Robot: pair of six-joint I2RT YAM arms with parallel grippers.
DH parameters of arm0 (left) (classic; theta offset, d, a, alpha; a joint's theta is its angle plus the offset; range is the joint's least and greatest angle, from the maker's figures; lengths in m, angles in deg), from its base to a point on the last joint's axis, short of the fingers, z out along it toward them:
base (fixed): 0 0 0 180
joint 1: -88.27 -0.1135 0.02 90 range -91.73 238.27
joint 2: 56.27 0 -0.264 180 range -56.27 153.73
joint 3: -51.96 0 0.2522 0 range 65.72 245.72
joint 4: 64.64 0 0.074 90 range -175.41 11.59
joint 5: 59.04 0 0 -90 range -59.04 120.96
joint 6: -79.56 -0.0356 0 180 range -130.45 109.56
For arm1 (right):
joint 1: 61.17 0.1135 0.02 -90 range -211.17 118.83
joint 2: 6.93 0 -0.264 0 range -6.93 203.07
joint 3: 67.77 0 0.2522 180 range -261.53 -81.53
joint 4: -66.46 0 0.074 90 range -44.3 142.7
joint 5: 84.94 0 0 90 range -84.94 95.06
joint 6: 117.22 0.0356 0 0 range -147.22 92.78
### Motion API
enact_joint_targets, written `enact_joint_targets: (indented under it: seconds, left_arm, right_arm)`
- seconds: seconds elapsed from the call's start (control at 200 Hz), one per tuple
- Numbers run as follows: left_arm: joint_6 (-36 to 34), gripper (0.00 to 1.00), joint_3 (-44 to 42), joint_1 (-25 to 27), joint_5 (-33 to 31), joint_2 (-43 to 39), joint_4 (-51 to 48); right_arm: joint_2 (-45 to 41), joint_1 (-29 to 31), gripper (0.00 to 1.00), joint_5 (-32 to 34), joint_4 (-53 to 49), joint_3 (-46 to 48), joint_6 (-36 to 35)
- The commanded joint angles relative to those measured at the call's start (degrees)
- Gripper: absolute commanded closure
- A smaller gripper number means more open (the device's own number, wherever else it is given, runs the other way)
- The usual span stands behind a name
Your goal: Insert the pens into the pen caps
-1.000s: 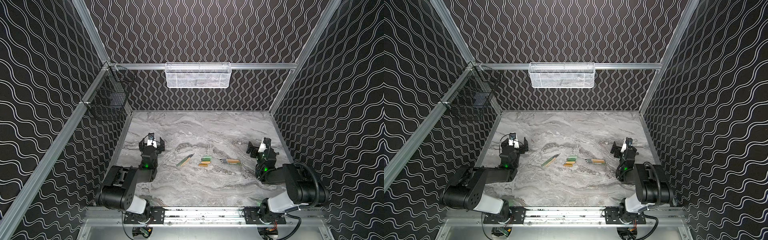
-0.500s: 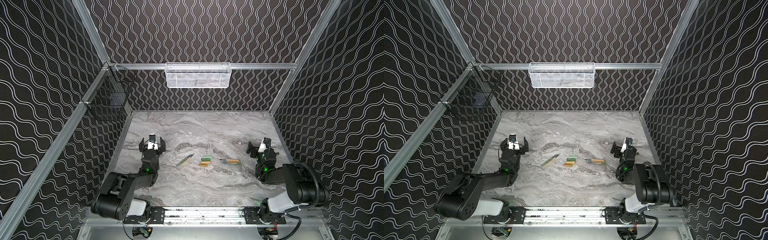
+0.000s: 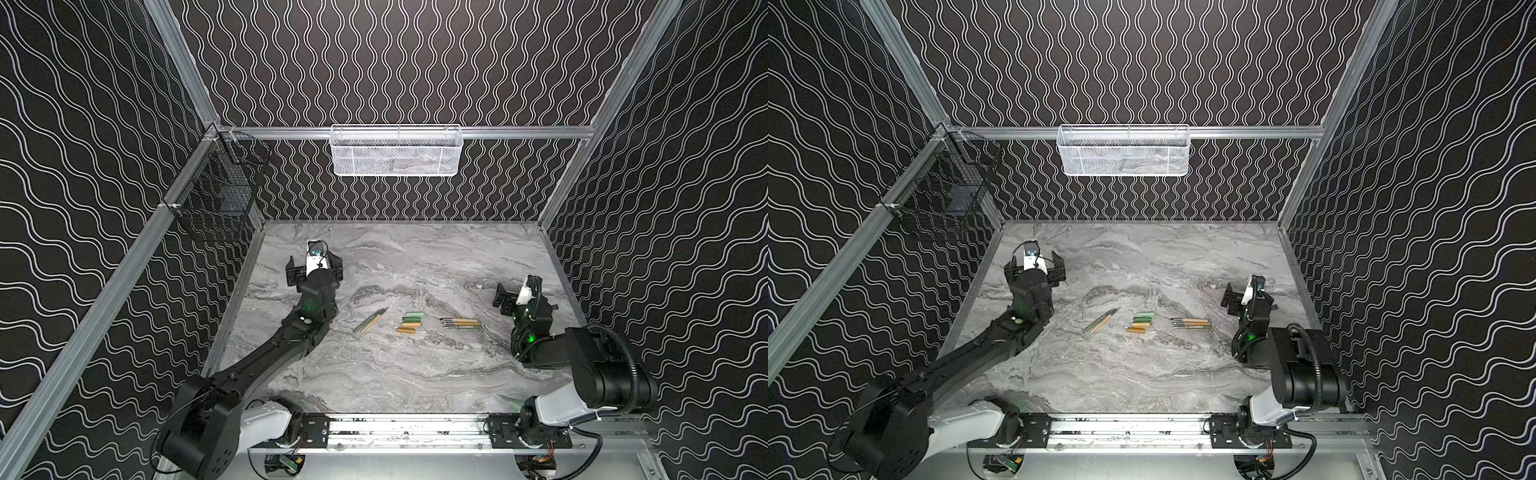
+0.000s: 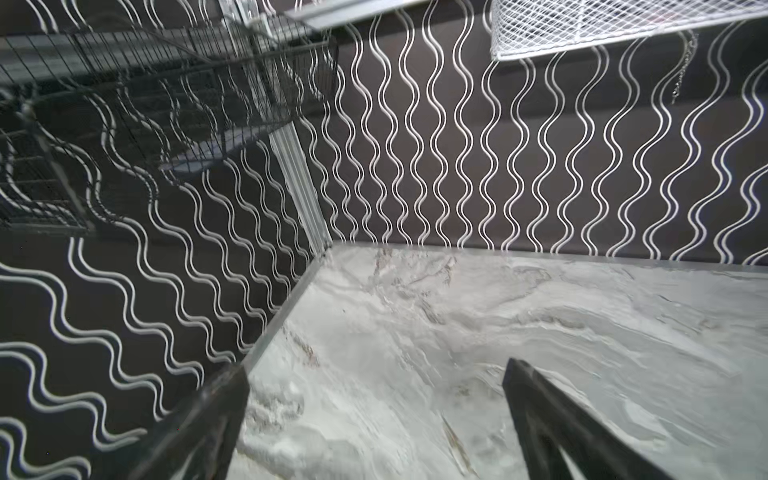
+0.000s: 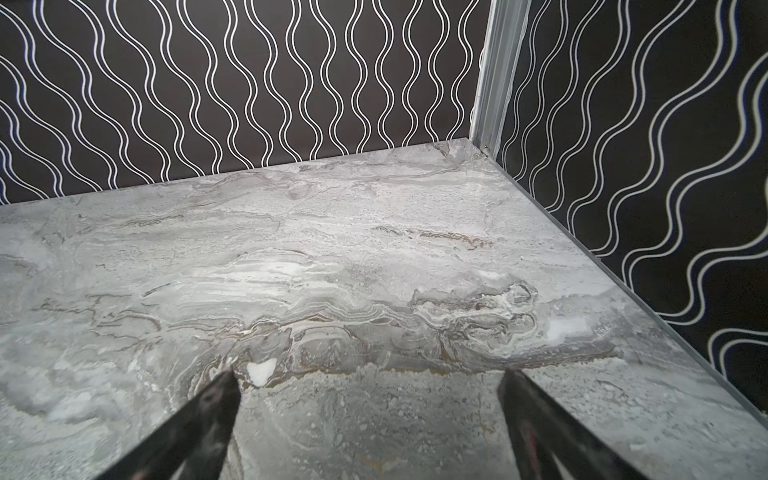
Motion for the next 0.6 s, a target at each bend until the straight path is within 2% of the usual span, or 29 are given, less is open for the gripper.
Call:
enact_joint_targets:
  seconds: [0.0, 0.08, 0.17, 0.35, 0.405, 0.516, 0.596]
  left_arm:
    - [18.6, 0.01, 7.3, 1.0, 0.2, -0.1, -33.0]
    - [23.6, 0.01, 11.6, 1.8, 3.0, -0.1, -43.4]
    - [23.4, 0.01, 13.6, 2.5, 8.2, -1.5, -50.6]
    - [16.5, 0.01, 14.2, 2.6, 21.9, -7.1, -55.9]
    - [13.8, 0.01, 14.7, 2.7, 25.2, -8.3, -57.8]
    - [9.2, 0.01, 14.8, 2.7, 32.1, -10.7, -60.6]
    - [8.0, 0.01, 13.7, 2.7, 35.2, -12.8, -62.0]
  right_arm:
    - [0.2, -0.3, 0.01, -1.0, 2.3, -0.4, 0.7]
    - [0.1, -0.3, 0.0, -1.0, 1.7, -0.9, 0.3]
    - [0.2, -0.3, 0.0, -1.6, 1.7, -0.9, -0.3]
    - [-0.4, -0.2, 0.0, -1.9, 2.4, -0.6, -0.8]
    - [-1.8, 0.3, 0.0, -1.7, -0.7, -1.5, -1.0]
    - [-3.4, 2.7, 0.0, 3.9, -13.3, -7.2, -1.8]
    - [-3.0, 6.6, 0.0, 7.7, -14.9, -9.4, -5.5]
